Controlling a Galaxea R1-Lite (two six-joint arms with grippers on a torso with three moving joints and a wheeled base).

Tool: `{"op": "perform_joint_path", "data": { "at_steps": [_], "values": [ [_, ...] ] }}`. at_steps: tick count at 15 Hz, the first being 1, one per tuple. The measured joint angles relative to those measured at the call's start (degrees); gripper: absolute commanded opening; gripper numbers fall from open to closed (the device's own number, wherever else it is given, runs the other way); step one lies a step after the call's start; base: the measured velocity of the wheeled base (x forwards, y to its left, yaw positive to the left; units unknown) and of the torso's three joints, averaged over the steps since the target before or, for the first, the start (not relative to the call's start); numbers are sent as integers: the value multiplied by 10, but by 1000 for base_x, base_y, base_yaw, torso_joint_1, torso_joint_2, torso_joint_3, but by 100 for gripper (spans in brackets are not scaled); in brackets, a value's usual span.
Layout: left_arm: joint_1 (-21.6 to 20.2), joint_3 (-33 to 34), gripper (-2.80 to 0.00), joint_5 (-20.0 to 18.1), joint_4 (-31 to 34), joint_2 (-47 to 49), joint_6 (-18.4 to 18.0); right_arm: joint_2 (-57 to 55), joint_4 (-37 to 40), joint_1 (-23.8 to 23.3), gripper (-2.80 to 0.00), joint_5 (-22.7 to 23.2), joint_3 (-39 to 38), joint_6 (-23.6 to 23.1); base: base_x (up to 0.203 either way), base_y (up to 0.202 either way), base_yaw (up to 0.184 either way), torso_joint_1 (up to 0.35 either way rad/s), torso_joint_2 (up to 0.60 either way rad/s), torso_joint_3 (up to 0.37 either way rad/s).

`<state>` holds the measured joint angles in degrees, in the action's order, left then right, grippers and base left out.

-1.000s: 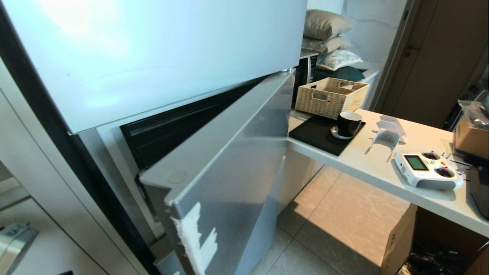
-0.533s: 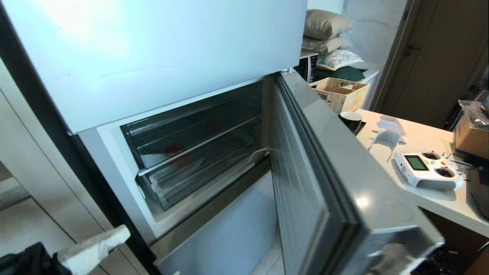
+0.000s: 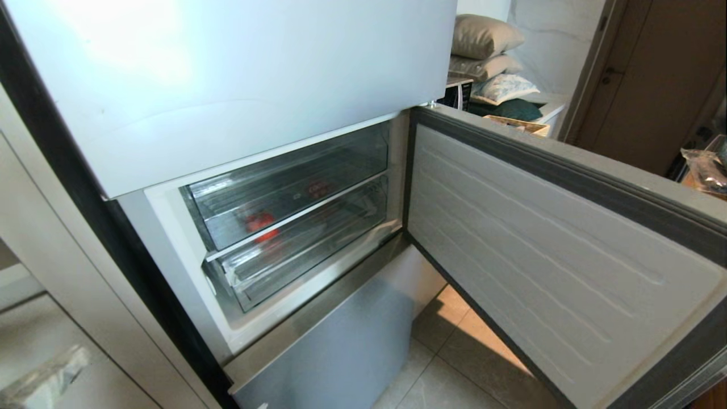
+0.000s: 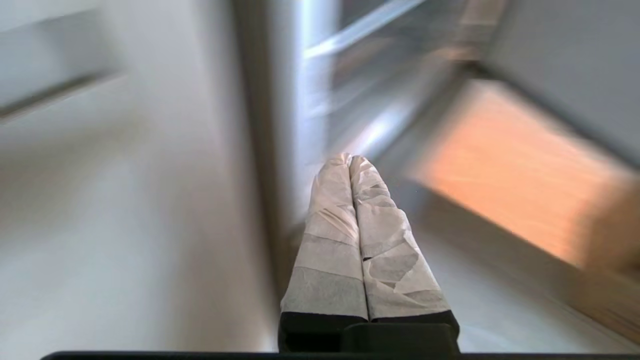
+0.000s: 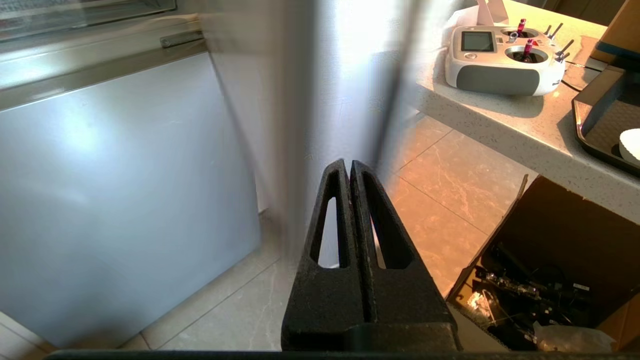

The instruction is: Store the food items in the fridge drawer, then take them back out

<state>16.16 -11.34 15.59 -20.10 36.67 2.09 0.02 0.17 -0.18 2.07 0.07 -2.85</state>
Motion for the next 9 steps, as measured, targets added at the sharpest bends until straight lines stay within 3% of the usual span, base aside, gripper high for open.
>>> {"op": "perform_joint_path", "data": {
  "at_steps": [2,4,7,9],
  "values": [
    [-98,11,-280,1,51,-58,-15,0,0,0,-280,0,0,0,0,0,0,0,0,0],
    [-152,38,-280,-45,120,-140,-40,0,0,0,-280,0,0,1,0,0,0,0,0,0],
    [-160,73,-280,-163,242,-251,-84,0,0,0,-280,-1,0,2,0,0,0,0,0,0],
    [-159,83,-280,-177,263,-313,-83,0,0,0,-280,-1,0,2,0,0,0,0,0,0]
  ]
}}
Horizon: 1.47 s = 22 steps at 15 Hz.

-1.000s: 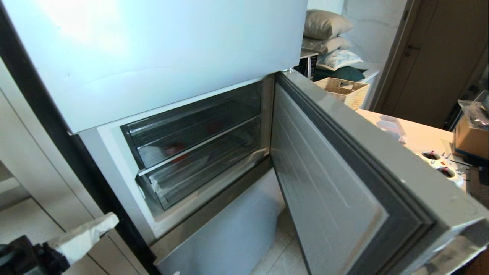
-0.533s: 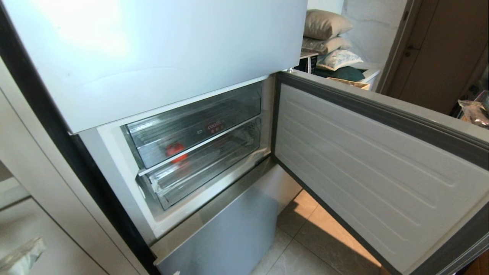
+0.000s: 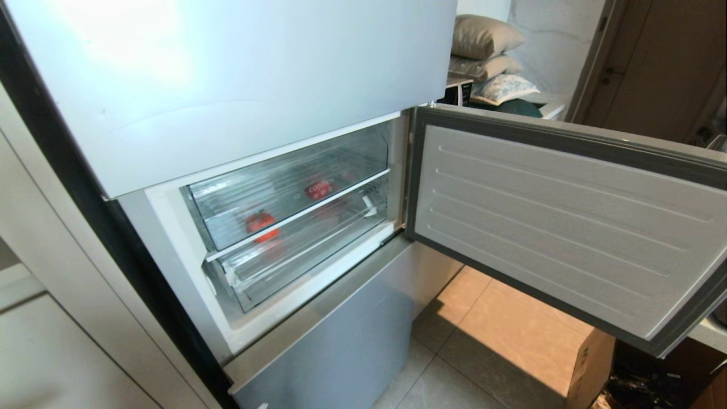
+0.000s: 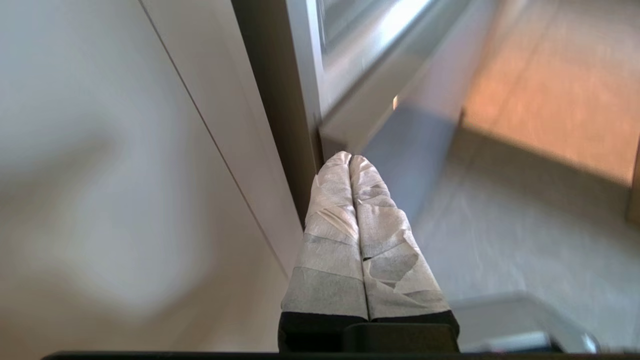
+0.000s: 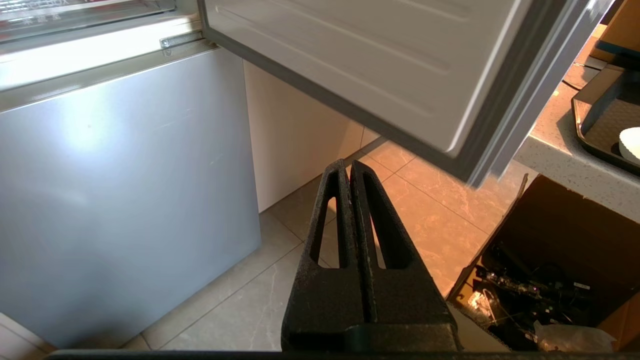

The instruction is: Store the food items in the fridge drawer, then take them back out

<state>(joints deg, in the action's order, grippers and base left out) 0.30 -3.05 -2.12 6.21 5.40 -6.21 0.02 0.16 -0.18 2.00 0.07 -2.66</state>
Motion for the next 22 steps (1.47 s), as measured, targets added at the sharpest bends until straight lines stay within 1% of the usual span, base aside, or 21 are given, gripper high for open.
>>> {"op": "perform_joint_path", "data": {
  "at_steps": [1,2,3,15,17,22],
  "values": [
    [0,5,-280,9,-11,-17,18,0,0,0,-280,0,0,0,0,0,0,0,0,0],
    [0,10,-280,20,-24,-30,49,0,0,0,-280,0,0,0,0,0,0,0,0,0],
    [0,14,-280,25,-31,-38,62,0,0,0,-280,0,0,0,0,0,0,0,0,0],
    [0,17,-280,26,-33,-53,65,0,0,0,-280,0,0,-3,0,0,0,0,0,0],
    [0,17,-280,26,-33,-53,65,0,0,0,-280,-2,0,0,3,-4,100,2,5,-2],
    [0,17,-280,26,-33,-53,65,0,0,0,-280,-10,0,4,3,-7,173,0,1,3]
  ]
}}
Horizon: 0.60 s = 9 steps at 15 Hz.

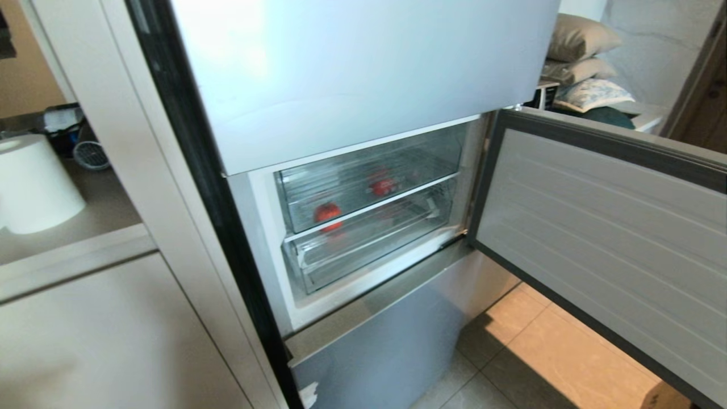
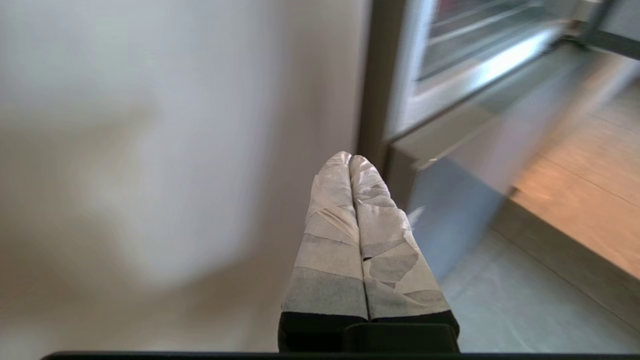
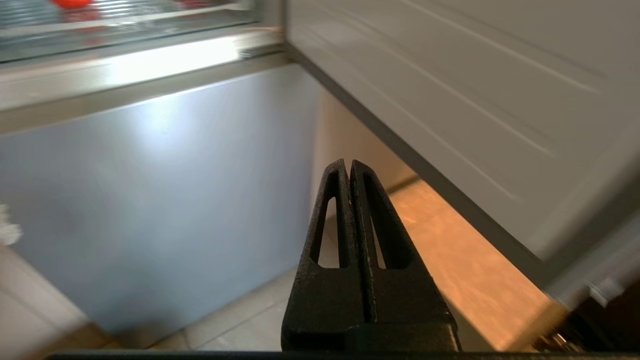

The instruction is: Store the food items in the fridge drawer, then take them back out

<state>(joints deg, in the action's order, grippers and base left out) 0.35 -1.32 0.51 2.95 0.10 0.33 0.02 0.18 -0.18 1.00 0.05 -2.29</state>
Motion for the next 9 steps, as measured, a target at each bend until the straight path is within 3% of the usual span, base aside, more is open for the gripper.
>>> {"op": "perform_joint_path", "data": {
  "at_steps": [9],
  "values": [
    [0,0,-280,0,0,0,0,0,0,0,-280,-9,0,21,2,-7,176,3,3,1]
  ]
}}
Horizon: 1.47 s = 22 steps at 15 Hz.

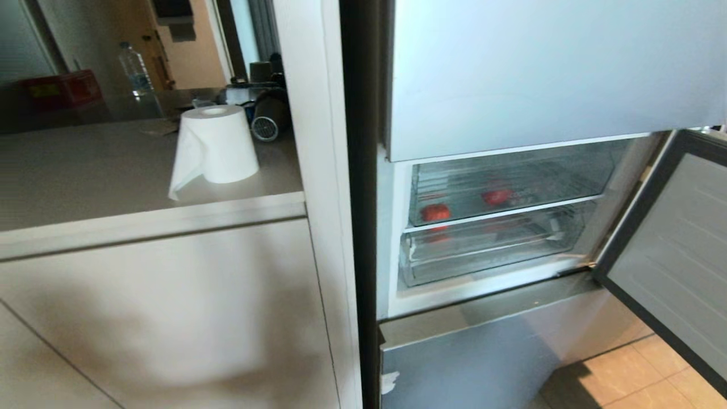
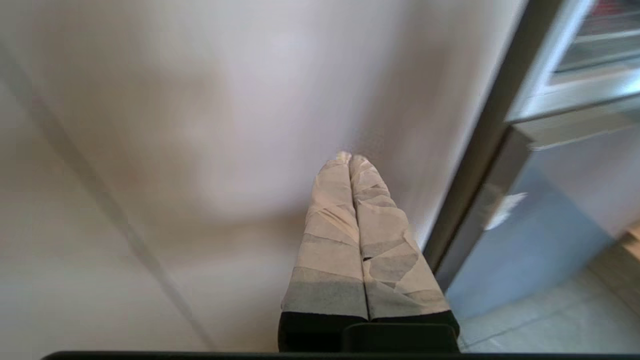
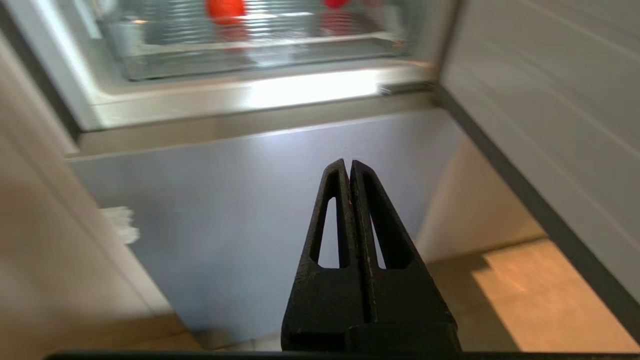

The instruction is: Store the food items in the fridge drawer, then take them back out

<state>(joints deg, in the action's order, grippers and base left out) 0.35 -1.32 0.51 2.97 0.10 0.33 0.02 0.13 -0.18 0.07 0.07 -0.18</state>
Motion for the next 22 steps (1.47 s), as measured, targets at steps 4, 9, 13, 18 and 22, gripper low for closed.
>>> {"op": "perform_joint_path", "data": {
  "at_steps": [4,9,13,18,22],
  "values": [
    [0,0,-280,0,0,0,0,0,0,0,-280,0,0,0,1,-9,175,3,2,0],
    [0,0,-280,0,0,0,0,0,0,0,-280,1,0,-4,-1,-5,99,3,2,2],
    [1,0,-280,0,0,0,0,-2,7,0,-280,17,11,-46,0,0,0,0,0,0],
    [0,0,-280,0,0,0,0,-171,-5,0,-280,103,128,10,0,0,0,0,0,0],
    [0,0,-280,0,0,0,0,-468,-124,0,0,154,179,49,0,0,0,0,0,0]
  ]
}}
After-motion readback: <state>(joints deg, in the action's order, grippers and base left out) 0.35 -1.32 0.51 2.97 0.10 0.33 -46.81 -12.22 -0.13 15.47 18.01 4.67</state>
